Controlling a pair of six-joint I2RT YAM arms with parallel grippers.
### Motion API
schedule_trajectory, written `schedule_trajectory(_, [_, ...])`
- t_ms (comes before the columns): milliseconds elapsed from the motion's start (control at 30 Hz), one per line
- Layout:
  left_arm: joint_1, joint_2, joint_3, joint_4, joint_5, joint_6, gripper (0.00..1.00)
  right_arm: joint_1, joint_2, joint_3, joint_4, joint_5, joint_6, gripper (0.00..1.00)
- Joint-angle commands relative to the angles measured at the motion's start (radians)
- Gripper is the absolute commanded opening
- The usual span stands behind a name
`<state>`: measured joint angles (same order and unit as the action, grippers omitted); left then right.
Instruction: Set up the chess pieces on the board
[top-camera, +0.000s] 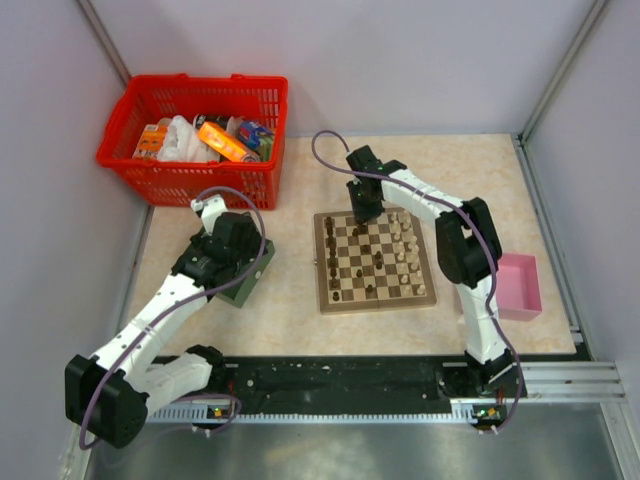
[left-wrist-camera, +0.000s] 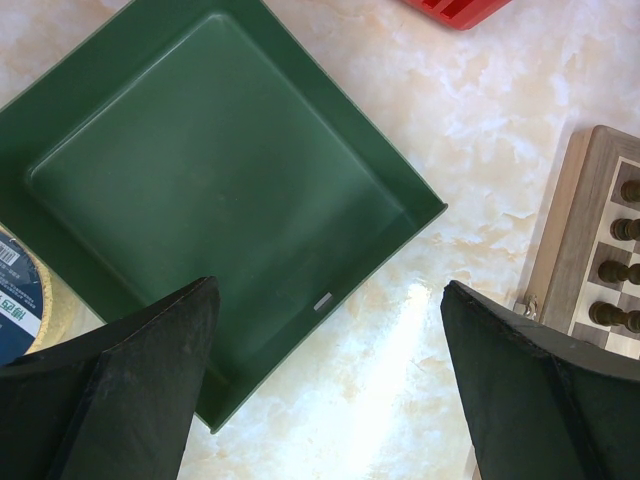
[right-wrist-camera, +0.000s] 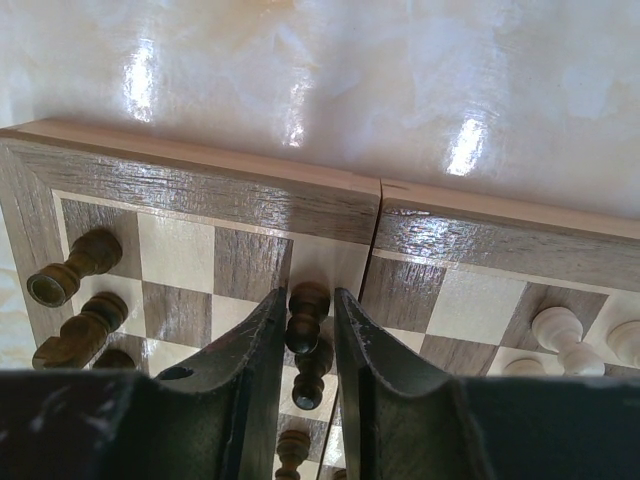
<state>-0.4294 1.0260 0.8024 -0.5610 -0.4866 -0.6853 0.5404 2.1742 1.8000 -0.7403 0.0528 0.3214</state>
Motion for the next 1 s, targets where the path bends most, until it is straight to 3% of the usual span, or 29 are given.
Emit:
schedule_trajectory(0, [0.004,0.008,0.04,0.024,0.005,-0.005,0.98,-0.007,-0.042,0.033,0.028,0.021,-0.01,0.28])
schedule_trajectory(133, [0.004,0.009,0.04,0.029,0.008,-0.005,0.97,-0.008,-0.048,0.038,0.027,0.022,-0.013,0.3])
schedule_trajectory(467, [0.004,0.016,0.046,0.033,0.014,0.001,0.97,-0.002,-0.048,0.05,0.025,0.025,-0.018,0.25])
schedule_trajectory(633, [0.004,0.009,0.041,0.03,0.011,0.0,0.97,0.0,-0.05,0.056,0.025,0.028,-0.018,0.31])
schedule_trajectory(967, [0.004,0.005,0.034,0.03,0.013,-0.002,0.97,0.0,-0.071,0.068,0.021,0.018,-0.016,0.31])
